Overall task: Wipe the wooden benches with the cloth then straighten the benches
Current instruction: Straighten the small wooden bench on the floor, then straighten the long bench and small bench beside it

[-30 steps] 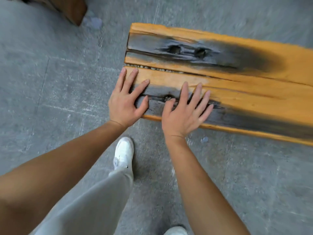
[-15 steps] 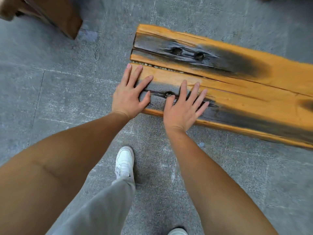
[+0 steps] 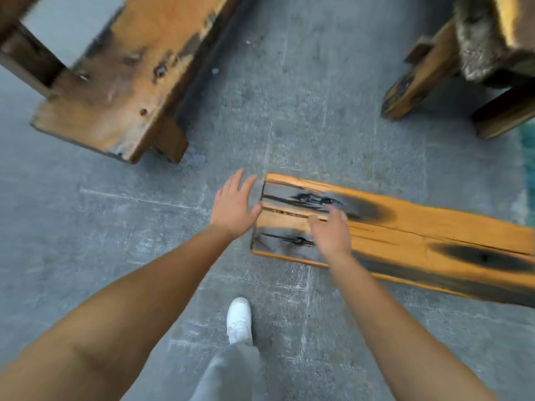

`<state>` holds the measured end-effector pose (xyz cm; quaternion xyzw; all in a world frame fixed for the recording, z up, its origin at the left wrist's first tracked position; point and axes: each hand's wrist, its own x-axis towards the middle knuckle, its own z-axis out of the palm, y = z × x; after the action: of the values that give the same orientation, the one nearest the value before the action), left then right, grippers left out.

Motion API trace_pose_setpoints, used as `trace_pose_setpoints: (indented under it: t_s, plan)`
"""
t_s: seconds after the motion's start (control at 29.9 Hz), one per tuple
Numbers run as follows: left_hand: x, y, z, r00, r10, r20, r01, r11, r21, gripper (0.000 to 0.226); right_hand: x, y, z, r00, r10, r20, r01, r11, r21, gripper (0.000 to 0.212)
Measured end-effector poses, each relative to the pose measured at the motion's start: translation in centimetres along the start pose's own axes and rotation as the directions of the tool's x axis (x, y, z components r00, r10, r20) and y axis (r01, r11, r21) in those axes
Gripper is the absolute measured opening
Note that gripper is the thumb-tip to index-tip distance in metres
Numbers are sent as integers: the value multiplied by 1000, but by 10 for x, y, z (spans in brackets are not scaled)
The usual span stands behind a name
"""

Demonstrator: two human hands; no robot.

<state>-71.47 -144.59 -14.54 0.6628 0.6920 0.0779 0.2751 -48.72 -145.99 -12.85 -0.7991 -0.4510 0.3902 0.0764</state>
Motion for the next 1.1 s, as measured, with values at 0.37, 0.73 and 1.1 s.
trace_pose_setpoints:
  t_s: [0.37,0.73,1.1]
  plan:
    - [-4,12,-292,960,-65,-274,14,983,-183,60,-75,-260,-89,975,-219,-32,221,953,206,52]
    - [35,-61,-463,899,-138,-415,91,987,-131,63,-75,-466,-70,854,-518,-46,508,813,284,50]
    - [92,-175,-582,846,-125,-519,134,991,-20,64,-78,-668,3,666,-746,-12,735,653,179,50]
